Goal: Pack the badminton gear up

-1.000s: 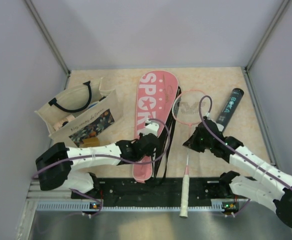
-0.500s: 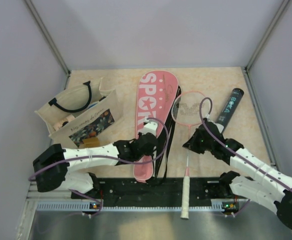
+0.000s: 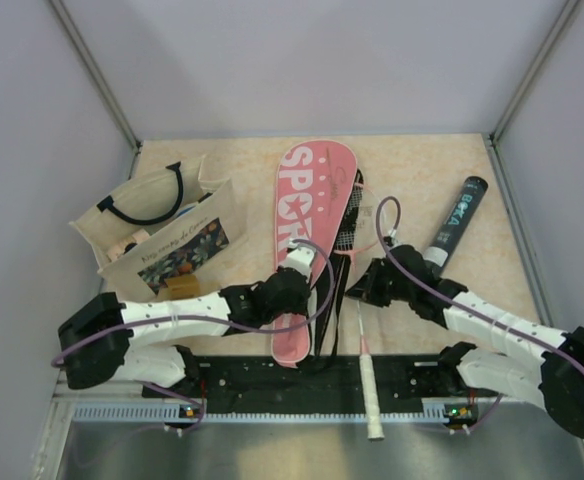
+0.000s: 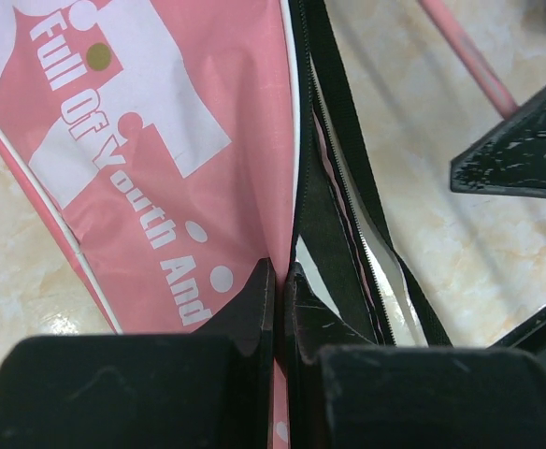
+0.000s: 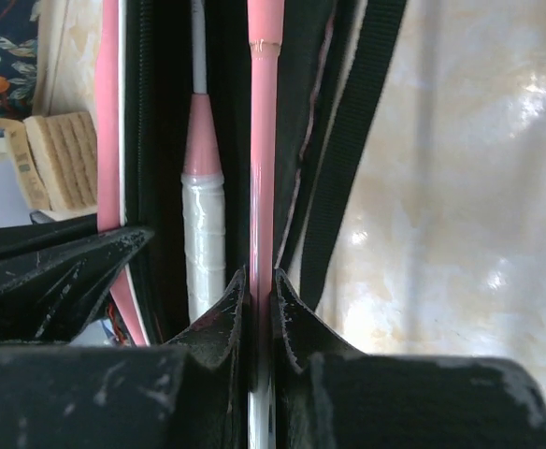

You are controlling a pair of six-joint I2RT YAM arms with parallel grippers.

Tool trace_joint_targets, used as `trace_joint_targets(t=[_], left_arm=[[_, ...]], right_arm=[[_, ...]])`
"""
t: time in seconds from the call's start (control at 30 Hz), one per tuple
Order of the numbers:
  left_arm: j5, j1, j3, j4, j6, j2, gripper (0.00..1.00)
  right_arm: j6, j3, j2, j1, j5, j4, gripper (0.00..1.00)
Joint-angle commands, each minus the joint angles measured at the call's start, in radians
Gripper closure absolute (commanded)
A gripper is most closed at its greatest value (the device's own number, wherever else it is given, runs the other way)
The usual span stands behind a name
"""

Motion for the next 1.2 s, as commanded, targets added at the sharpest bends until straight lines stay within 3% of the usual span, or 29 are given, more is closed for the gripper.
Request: trace_joint_targets(t=[0.0, 0.5, 0.93, 1.17], left_arm=[[0.08, 0.005, -0.011, 0.154, 0.045, -0.052, 1.0], [0.178, 0.007, -0.091, 0.217, -0.114, -0.15, 1.0], [0.1, 0.008, -0.212, 0.262, -0.324, -0.23, 1.0], [0.12, 0.008, -0.238, 0.308, -0.412, -0.265, 1.0]], right_arm=[[-0.032, 0.0, 0.036, 0.017, -0.041, 0.246, 1.0], [0.037, 0.12, 0.462, 0.015, 0.077, 0.734, 1.0], [0.111, 0.318, 0.78, -0.019, 0.142, 0.926, 1.0], [0.191, 0.358, 0.84, -0.023, 0.224, 0.965, 1.0]])
